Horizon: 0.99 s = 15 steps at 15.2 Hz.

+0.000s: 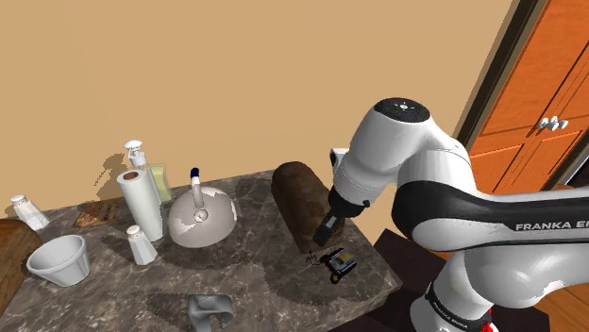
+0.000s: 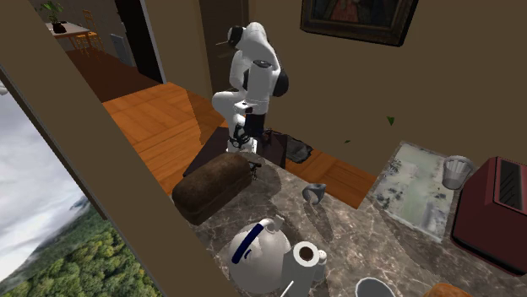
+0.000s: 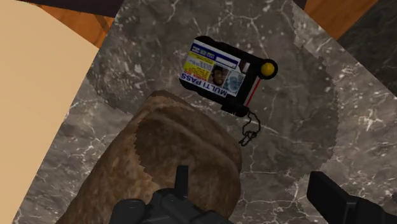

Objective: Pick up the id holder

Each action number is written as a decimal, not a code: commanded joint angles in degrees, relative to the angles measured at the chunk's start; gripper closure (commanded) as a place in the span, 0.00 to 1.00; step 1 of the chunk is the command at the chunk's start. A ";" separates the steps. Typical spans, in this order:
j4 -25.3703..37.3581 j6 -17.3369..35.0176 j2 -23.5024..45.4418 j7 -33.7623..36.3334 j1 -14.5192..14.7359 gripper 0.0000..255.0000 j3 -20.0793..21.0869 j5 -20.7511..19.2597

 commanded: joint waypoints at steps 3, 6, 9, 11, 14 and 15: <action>-4.40 12.02 4.44 6.65 -0.27 0.00 9.17 1.40; -5.50 15.07 6.17 7.67 -0.68 0.00 11.02 1.82; -6.75 18.32 8.20 8.44 -1.08 0.00 12.54 2.20; -7.72 21.24 10.18 9.17 -1.63 0.00 13.97 2.43; -7.70 21.26 10.20 9.13 -1.68 1.00 13.94 2.40; -7.70 21.22 10.16 9.14 -1.66 1.00 13.93 2.41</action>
